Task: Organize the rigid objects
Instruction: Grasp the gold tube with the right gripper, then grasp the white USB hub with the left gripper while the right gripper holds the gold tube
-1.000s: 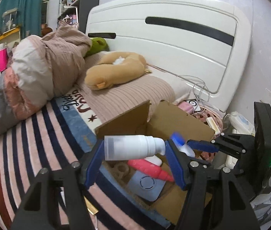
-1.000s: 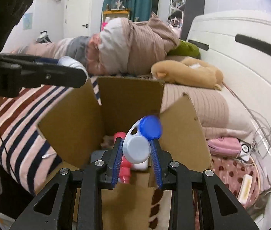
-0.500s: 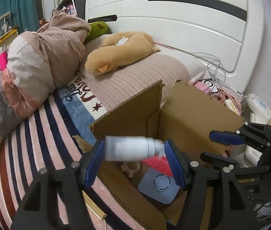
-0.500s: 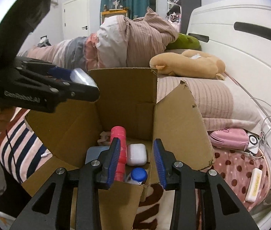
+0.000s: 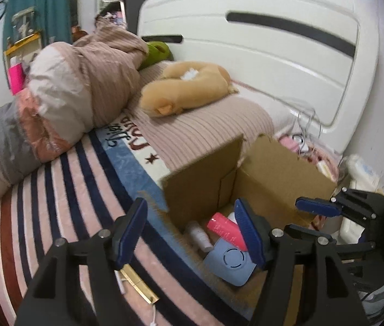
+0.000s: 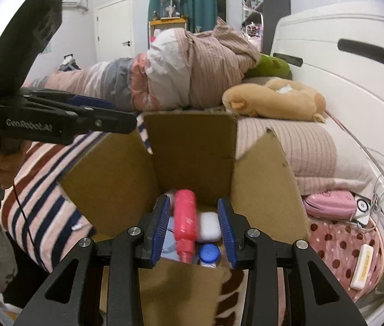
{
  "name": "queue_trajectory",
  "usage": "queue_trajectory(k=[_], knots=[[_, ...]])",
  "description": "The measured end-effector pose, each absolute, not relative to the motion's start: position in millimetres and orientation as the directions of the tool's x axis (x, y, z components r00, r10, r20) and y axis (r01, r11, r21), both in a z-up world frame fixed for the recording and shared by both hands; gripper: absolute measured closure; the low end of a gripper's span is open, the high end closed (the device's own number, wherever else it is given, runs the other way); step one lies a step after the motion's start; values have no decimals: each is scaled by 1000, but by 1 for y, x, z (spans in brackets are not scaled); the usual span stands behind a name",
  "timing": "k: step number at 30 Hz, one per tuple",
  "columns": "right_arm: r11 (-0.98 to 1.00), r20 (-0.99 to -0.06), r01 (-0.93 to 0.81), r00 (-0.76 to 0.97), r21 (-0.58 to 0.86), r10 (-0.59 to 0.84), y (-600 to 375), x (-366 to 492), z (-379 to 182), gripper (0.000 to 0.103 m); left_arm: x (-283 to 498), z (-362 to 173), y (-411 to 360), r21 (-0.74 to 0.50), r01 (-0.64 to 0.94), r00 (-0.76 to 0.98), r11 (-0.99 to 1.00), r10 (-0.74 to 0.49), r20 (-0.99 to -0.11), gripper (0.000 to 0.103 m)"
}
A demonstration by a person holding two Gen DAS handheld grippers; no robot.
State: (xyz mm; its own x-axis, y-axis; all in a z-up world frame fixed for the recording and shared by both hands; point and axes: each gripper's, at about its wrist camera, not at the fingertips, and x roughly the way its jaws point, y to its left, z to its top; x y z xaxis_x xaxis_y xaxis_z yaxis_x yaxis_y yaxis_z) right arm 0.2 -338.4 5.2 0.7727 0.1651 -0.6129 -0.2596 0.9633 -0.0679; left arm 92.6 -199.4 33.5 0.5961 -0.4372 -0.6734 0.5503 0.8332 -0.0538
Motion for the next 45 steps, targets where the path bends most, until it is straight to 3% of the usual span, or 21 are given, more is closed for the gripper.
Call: queue_trajectory(k=[9,15,19,24,27,33,40,45], knots=[[902,-570,-427,758,-65,317,-243,-6,26,71,76,33,-89,-112,409,668,906,-380,-640,37],[854,-645,-520,659,-20,386,-172,8,-3,71,67,-4,-19,-153,305,672,940,-326,-665,36],[867,-726,-499,595,4,346,-149,29,-45,71,68,-38,12,-190,253,647,949,-312,-696,36],[926,-798,-375,570,-41,196,-148,69,-110,71,71,-73,27,-231,222,609,947,-320,-726,36],[940,-805,-325,583,-105,112,-154,88,-133,87,75,-83,26,-245,219,591,945,-328,-737,36],[936,-808,-310,587,-165,52,-158,107,-141,91,84,-94,22,-251,222,571,942,-334,-750,36],[951,-861,-291,505,-103,62,-166,131,-158,88,86,-94,16,-248,234,566,940,-339,-752,36],[949,-836,-299,543,-98,85,-166,120,-151,90,83,-90,17,-256,235,567,938,-346,-747,36]])
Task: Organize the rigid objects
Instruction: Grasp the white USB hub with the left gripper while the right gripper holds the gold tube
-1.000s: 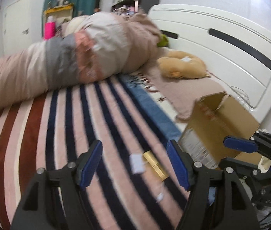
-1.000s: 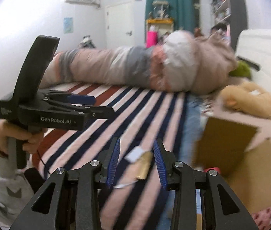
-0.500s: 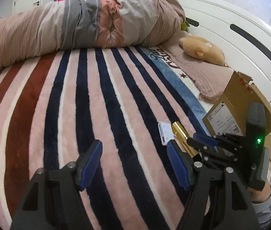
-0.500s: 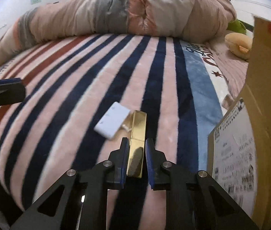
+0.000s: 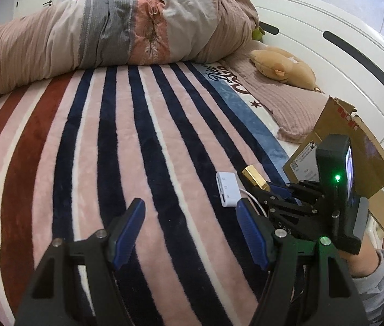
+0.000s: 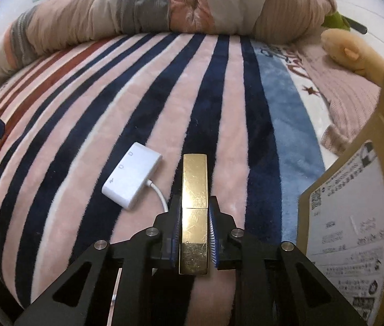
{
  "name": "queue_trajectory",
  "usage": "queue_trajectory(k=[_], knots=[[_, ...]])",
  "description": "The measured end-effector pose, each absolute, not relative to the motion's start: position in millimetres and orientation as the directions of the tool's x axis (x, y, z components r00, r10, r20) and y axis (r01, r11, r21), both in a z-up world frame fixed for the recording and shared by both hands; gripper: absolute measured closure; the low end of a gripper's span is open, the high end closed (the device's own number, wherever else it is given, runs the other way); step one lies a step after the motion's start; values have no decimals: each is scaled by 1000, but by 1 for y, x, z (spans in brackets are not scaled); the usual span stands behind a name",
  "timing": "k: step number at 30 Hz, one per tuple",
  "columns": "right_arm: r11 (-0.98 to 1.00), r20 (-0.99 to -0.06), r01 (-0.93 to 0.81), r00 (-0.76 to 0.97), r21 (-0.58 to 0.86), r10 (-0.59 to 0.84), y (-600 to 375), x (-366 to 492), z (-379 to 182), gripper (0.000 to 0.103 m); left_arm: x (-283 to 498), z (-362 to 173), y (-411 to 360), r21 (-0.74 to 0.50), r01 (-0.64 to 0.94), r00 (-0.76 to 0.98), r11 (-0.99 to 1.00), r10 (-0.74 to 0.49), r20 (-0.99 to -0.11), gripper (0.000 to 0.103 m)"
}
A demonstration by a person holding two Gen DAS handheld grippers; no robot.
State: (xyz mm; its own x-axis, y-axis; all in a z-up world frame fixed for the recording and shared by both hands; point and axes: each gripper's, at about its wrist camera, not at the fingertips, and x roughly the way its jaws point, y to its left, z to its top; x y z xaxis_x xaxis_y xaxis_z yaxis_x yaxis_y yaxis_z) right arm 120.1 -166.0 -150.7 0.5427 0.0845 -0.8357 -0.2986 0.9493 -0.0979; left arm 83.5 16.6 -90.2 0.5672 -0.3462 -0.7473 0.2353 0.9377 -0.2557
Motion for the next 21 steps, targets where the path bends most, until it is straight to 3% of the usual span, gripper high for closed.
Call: queue_trajectory(k=[12,17,21], knots=[[883,-723,-470,610,-1,324,-140,71,-72,90,66,-41,11,-312,301,616,901,-433,-658,36],[883,-642,-469,684,-24,346,-152,45,-28,90,69,-46,1,-288,296,608,911,-412,-678,36],[892,-589,-452,728,-27,351,-174,35,3,90,83,-79,-16,-301,292,551,908,-417,-723,39]])
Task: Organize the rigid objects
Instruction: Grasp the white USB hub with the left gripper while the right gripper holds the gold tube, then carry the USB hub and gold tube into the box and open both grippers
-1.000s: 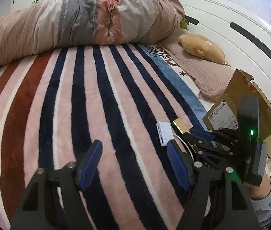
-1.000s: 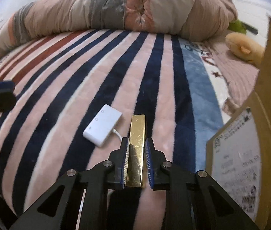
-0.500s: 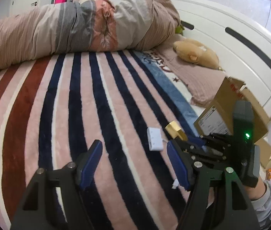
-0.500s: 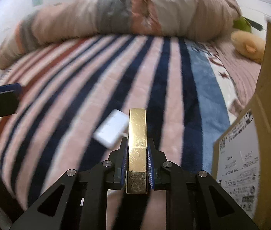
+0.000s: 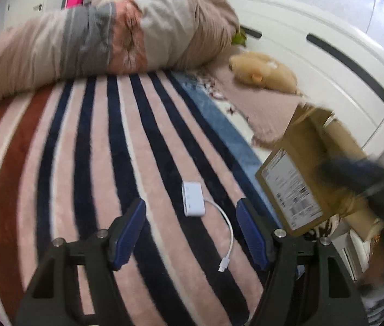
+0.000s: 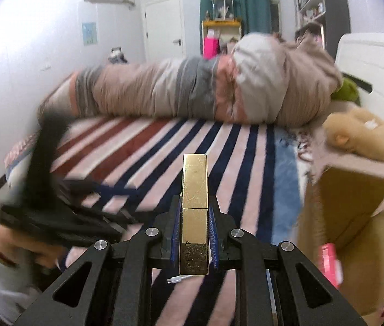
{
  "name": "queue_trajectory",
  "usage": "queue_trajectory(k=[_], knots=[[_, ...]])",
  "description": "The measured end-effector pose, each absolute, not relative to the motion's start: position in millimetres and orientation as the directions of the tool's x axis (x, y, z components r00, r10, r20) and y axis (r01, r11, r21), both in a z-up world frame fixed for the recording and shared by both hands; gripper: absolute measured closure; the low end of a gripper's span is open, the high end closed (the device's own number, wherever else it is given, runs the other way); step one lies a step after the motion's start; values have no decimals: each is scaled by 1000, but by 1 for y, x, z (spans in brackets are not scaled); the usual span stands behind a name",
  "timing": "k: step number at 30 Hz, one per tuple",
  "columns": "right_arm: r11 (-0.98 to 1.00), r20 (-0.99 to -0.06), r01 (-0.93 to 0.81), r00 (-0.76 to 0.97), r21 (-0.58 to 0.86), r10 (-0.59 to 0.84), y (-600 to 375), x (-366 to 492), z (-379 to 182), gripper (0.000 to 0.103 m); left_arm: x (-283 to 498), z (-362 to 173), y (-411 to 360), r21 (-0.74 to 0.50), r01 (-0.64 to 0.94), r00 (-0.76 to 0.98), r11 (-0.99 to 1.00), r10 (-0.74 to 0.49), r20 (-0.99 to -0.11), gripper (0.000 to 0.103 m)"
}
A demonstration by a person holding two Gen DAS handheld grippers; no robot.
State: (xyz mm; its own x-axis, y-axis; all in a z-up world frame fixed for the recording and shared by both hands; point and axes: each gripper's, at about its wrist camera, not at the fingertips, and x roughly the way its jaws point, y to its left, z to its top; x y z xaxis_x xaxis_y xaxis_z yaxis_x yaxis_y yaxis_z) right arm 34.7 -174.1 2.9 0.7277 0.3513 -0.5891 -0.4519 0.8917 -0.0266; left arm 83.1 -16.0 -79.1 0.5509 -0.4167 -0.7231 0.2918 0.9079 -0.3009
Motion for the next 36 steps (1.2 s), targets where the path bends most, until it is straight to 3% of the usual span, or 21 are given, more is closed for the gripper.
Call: queue_trajectory(k=[7,11,15,19,27,36], knots=[[922,-555,-387,772,-26,308,-215,25,27,90,120,-144,-56,-301,284,461,910,-405,-790,55],[929,-556,-371,774,-9,304,-229,27,29,90,136,-165,-73,-231,272,472,934,-339,-814,74],[931,-557,-366,771,7,307,-239,29,30,90,138,-162,-73,-215,267,483,940,-323,-814,77],[939,-541,-342,786,19,298,-250,25,35,89,126,-142,-68,-203,281,513,938,-325,-795,77],[963,-544,-269,808,3,227,-283,24,36,90,81,-55,-75,-177,357,612,917,-373,-697,77],[986,-631,-165,766,-3,126,-341,40,9,89,44,41,-124,-155,528,650,835,-515,-559,77]])
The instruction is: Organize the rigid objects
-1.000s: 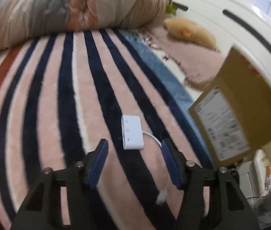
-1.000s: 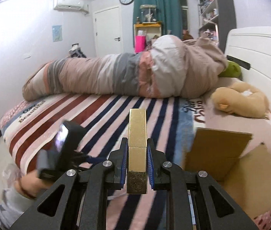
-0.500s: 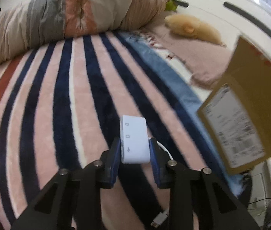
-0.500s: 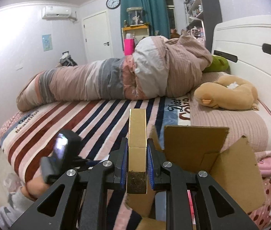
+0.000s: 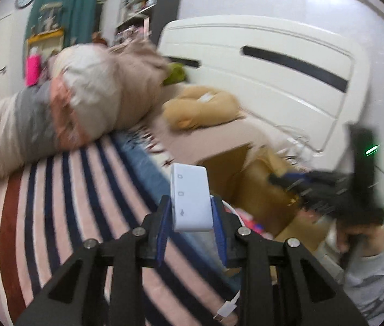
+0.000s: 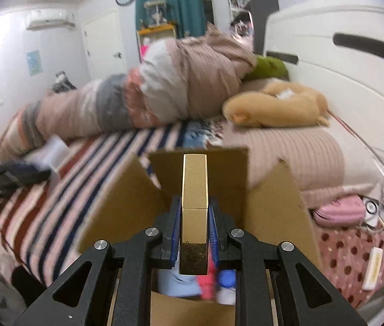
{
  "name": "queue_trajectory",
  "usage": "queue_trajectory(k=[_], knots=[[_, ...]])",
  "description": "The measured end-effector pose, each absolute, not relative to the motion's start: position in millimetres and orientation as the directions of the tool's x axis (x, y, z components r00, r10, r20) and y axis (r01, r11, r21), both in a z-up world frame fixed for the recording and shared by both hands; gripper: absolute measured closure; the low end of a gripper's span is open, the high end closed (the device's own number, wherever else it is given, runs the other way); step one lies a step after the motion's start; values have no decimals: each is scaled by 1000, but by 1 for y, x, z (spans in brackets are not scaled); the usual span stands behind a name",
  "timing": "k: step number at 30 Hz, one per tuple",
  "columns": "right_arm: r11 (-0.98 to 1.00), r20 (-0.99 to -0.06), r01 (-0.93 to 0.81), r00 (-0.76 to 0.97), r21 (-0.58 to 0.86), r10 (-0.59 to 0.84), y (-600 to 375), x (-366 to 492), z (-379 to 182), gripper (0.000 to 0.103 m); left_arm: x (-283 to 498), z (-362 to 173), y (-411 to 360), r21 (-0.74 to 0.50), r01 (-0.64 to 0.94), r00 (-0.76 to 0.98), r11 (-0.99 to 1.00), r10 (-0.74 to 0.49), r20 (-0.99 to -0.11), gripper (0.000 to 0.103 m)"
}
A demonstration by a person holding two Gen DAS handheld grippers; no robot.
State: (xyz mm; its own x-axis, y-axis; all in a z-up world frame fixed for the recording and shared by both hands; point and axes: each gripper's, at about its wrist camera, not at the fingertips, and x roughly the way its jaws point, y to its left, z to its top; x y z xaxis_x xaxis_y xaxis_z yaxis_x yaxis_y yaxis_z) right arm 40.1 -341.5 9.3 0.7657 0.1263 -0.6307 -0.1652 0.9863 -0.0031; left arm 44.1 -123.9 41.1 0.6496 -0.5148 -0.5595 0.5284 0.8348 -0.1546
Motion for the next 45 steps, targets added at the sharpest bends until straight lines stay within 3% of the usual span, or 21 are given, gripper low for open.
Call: queue_trajectory(k=[5,13,27,29,33,39,45], knots=[[991,-667,-127,742,-47,63,-359,43,-7,89,51,58,-171,-114,576,631,809,-529,-568,76],[986,-656,-163,748,-38,98,-364,35,-13,89,78,38,-233,-70,614,568,786,-502,-652,76],[979,-653,-202,743,-14,143,-364,35,-12,89,100,6,-250,-13,598,562,801,-430,-707,74],[979,-653,-203,743,-14,145,-363,35,-11,89,99,8,-247,-18,593,567,805,-433,-701,70],[977,-647,-211,747,-14,152,-360,33,-4,88,91,20,-231,-40,572,592,819,-446,-671,52],[959,-597,-285,768,5,231,-350,27,19,69,65,46,-192,-71,518,664,853,-453,-595,25],[932,-501,-363,806,4,316,-338,13,46,33,37,65,-147,-105,412,751,905,-402,-524,11]])
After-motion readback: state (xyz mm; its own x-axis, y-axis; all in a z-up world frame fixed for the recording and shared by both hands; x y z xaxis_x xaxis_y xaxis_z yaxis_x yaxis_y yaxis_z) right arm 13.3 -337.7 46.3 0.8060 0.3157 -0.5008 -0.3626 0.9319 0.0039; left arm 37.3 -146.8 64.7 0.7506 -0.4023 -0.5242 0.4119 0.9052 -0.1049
